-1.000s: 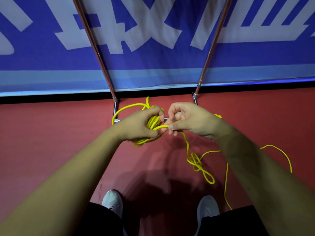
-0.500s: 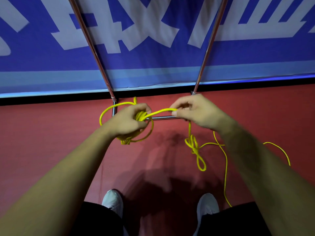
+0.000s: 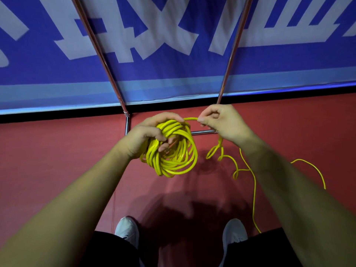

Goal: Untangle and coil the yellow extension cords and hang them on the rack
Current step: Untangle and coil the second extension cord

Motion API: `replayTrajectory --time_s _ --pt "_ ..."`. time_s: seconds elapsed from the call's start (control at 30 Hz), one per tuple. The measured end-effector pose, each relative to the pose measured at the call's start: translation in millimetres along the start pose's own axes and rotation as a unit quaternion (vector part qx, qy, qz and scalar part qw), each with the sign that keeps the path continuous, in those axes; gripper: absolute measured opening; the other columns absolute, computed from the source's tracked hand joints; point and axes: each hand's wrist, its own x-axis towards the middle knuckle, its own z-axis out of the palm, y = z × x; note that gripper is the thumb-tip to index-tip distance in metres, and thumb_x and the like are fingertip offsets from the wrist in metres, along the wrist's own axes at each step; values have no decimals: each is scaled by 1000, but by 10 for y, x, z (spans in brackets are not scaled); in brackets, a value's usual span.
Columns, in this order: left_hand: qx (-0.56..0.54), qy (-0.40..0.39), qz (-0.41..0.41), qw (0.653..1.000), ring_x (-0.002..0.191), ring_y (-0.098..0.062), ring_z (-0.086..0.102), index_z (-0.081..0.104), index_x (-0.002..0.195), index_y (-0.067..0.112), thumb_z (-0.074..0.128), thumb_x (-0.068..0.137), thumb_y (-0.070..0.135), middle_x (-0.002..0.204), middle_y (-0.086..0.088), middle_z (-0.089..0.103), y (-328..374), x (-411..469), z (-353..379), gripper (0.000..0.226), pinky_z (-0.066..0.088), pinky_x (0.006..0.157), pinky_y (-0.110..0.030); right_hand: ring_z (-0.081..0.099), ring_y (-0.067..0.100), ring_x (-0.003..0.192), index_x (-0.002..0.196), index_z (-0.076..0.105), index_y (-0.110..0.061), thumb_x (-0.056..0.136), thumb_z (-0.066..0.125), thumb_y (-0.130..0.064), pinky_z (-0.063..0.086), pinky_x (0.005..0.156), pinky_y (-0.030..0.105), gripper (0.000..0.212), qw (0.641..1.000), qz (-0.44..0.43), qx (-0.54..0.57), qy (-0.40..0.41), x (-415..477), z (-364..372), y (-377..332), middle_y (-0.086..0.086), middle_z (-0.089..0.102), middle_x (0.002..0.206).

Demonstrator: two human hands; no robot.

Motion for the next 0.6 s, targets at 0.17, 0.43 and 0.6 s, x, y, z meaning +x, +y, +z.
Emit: replayTrajectory --time_s 0.17,0.43,0.6 --pt "-72 18 17 997 40 -15 43 61 110 19 66 68 6 70 -15 49 51 -19 -116 45 28 52 -30 53 5 64 86 68 -18 89 68 -6 47 65 26 12 995 -25 -76 -56 70 -33 194 -2 61 69" --pt "-142 115 74 980 36 -11 41 56 100 24 69 81 18 64 -9 49 105 7 -205 24 21 49 -24 57 10 70 83 61 1 96 59 -12 42 66 21 18 982 97 -44 -154 -8 9 595 10 68 80" --pt "-239 71 111 962 35 -8 44 54 102 21 71 79 20 62 -6 47 116 23 -267 28 38 44 -15 59 3 59 76 62 -11 99 55 -19 43 60 17 26 987 110 -11 -120 -35 148 668 8 66 75"
